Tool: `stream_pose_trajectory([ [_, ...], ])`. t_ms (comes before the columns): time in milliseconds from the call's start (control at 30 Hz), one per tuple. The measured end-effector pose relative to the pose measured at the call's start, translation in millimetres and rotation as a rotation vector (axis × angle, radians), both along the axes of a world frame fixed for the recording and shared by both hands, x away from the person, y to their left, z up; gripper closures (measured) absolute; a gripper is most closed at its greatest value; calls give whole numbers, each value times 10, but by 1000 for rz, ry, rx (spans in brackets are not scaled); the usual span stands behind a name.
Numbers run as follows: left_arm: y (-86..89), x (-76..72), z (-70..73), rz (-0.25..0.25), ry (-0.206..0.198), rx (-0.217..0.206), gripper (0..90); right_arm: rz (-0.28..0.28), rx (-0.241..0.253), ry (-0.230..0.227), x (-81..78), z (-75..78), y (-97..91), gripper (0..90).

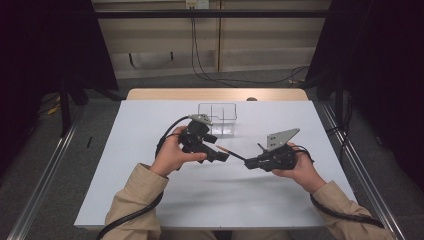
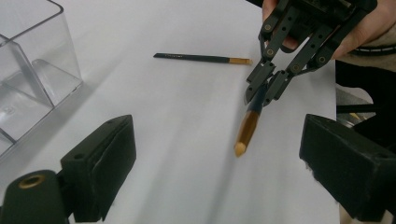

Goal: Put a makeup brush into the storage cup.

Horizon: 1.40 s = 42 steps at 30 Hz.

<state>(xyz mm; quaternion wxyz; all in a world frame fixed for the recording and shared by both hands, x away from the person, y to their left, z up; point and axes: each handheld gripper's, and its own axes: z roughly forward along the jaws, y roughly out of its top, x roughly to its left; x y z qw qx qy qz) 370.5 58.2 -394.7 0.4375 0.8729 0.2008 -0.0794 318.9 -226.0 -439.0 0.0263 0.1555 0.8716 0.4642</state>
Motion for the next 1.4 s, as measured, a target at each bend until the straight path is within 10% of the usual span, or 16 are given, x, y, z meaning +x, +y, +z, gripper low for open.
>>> stream_pose_trajectory([
  [967, -8, -31, -55, 70, -58, -177, 373, -116, 163, 2, -7, 28, 77, 851],
  [1400, -26, -55, -94, 79, 7, -219, 585, -134, 173, 9, -6, 45, 178, 851],
])
